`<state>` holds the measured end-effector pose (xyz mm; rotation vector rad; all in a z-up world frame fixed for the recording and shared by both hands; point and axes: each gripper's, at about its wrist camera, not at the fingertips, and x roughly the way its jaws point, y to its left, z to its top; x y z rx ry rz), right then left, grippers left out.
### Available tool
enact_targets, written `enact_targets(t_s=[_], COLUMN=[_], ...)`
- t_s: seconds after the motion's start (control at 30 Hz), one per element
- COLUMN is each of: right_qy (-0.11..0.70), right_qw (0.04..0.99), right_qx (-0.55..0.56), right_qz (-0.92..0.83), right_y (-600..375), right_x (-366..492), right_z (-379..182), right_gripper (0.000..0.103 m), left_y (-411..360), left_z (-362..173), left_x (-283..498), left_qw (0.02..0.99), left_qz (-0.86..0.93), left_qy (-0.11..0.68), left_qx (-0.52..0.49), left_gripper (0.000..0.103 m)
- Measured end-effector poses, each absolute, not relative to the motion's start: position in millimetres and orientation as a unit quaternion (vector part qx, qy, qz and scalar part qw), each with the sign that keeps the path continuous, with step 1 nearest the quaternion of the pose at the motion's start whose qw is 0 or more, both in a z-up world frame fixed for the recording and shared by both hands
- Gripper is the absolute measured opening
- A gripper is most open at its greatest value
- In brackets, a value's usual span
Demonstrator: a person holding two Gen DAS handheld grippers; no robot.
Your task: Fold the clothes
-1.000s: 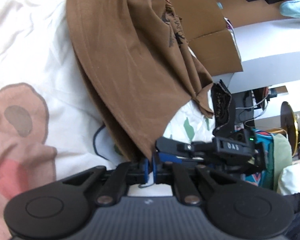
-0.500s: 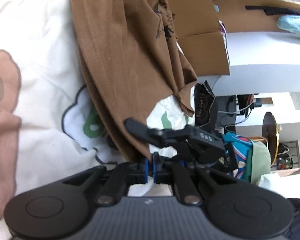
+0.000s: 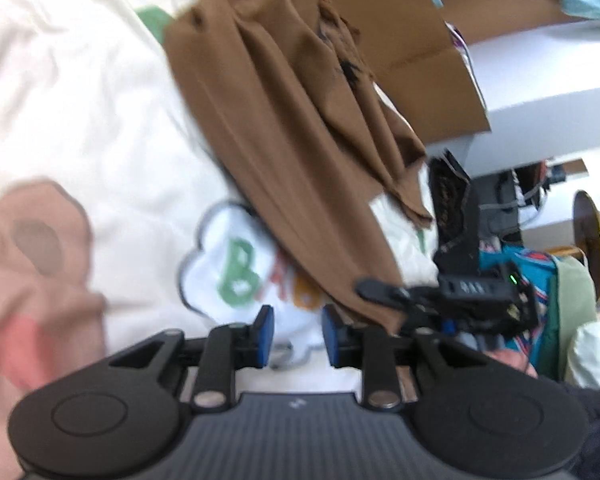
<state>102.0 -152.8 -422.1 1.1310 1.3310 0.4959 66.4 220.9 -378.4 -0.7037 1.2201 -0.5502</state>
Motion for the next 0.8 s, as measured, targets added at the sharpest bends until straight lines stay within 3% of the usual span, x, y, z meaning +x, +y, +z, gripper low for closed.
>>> enact_targets(t_s=[0.8], right_qy=[0.578], right_qw=[0.725], right_qx=[0.366], right_qz=[0.077], right_y=[-317], right_x=[85], right_z=[-378], right_gripper=[0.000], left_y=[225], left_z=[-359], left_x=[157], left_qw=[0.834], left_qz=[-0.147], left_qy=[0.508], left_qx=[-0.156], left_gripper=[0.030])
